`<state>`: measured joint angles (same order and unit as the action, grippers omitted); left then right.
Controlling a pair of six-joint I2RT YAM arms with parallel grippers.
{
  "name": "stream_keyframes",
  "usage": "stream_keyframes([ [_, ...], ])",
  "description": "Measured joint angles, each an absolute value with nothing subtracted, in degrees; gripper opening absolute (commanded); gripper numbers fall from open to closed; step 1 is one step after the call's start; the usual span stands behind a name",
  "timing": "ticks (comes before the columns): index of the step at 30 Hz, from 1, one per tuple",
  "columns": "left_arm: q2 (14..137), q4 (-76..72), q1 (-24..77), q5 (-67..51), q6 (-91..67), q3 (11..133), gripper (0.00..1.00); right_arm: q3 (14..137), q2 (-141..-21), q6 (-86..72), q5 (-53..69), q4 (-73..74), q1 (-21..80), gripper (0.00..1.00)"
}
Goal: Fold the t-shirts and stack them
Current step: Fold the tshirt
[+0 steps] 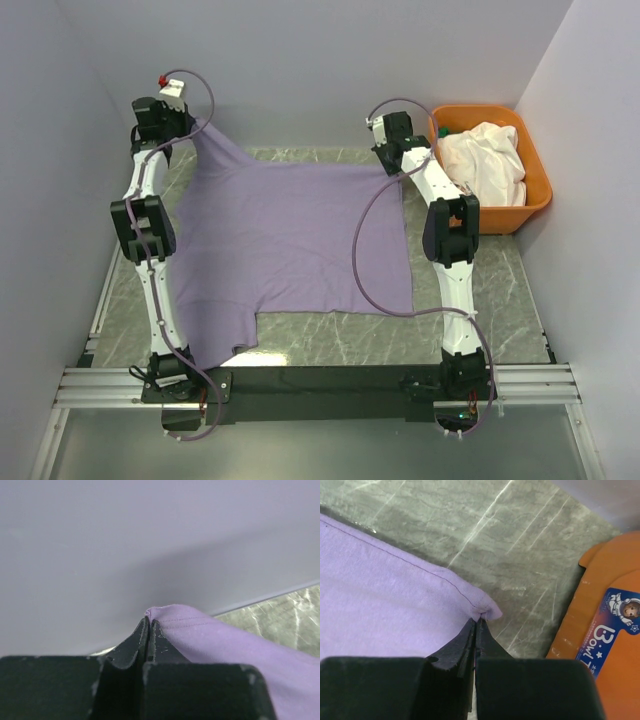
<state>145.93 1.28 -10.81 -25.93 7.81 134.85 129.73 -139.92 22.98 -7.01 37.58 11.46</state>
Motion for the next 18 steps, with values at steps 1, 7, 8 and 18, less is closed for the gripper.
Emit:
stream_keyframes([
  [1, 144.8, 1.0, -11.0, -26.3, 7.8, 133.6, 0.0, 129.7, -139.8, 23.0, -6.9, 37.5, 11.5, 0.0],
  [7, 136.8, 1.3, -12.6, -29.0, 7.9, 125.8, 0.0, 126.3, -136.3, 23.7, -5.5, 36.8, 11.4, 0.0],
  [8, 135.4, 1.6, -12.9, -29.4, 7.9, 124.6, 0.0, 125.8, -135.6, 23.9, -5.1, 36.9, 11.4, 0.0],
  [18, 121.0, 5.9, -14.5, -32.1, 11.4, 110.4, 0.0, 122.1, -130.0, 26.2, -1.2, 37.3, 11.4, 0.0],
])
